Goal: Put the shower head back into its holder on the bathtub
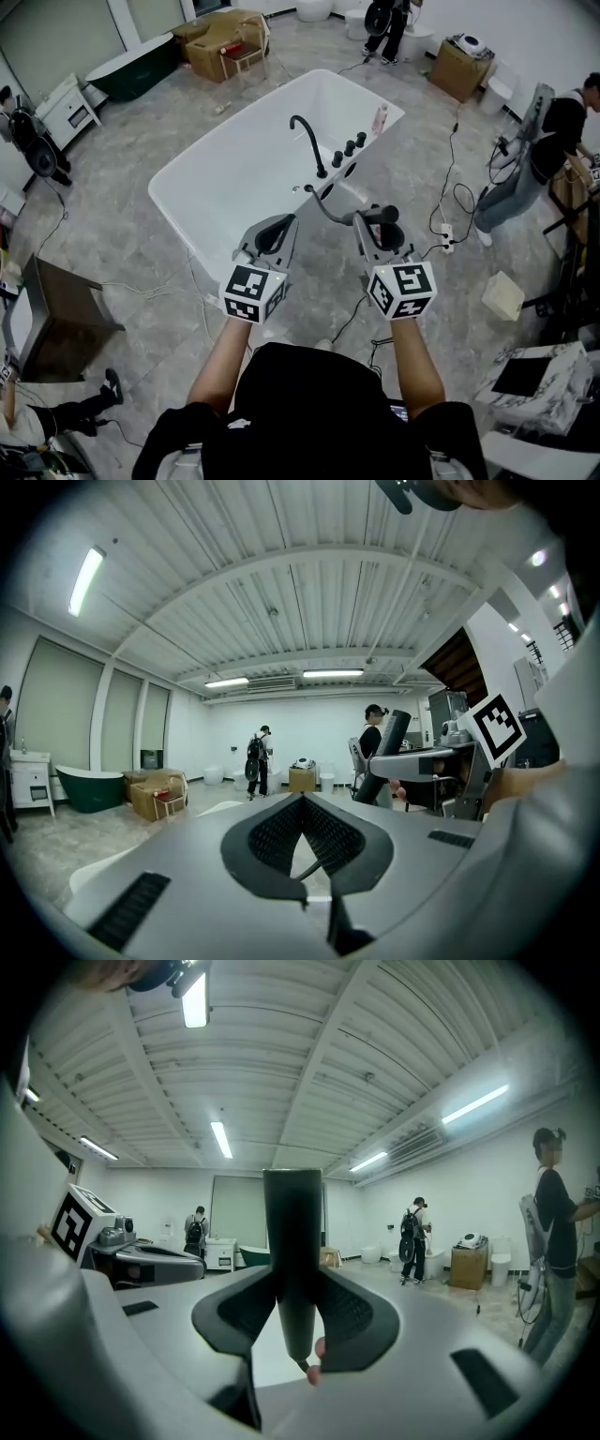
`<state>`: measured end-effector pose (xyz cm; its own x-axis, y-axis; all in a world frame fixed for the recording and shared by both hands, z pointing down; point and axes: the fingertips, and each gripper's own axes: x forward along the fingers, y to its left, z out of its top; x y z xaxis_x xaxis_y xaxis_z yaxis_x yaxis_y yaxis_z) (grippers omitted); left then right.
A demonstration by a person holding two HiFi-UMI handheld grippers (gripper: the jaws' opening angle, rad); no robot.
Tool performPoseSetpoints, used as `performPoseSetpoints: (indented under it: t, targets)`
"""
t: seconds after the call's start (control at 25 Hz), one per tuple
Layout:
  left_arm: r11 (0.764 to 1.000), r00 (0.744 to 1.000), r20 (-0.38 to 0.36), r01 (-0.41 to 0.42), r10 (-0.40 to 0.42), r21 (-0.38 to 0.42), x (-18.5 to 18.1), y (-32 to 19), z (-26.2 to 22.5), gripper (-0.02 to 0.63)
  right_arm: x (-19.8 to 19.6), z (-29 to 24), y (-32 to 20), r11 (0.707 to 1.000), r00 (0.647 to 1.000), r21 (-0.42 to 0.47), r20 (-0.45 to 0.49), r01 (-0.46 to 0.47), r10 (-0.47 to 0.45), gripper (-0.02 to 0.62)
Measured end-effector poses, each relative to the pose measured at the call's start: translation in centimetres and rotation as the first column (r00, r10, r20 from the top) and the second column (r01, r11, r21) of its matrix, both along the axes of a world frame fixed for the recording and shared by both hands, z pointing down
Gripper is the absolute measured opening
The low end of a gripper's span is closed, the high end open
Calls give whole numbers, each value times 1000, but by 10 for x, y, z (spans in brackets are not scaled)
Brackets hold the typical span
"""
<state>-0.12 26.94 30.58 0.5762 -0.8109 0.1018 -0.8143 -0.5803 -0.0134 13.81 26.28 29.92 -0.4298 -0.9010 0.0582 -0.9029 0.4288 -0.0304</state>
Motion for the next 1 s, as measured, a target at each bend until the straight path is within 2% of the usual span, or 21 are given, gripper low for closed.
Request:
performPoseSetpoints:
  t: [0.24,0.56,1.0]
  targets:
    - [999,1000,6,30,-30,-28,15,8,16,12,18,10,0,1000,1000,-15,9,24,-23,146]
    - [998,997,31,66,-65,-24,20,5,20,12,25,12,-7,998,998,-13,28,54,-53,146]
    - [997,997,42,65,-64,-30,22,-46,24,12,25,13,-59,998,998,-13,35,59,-58,146]
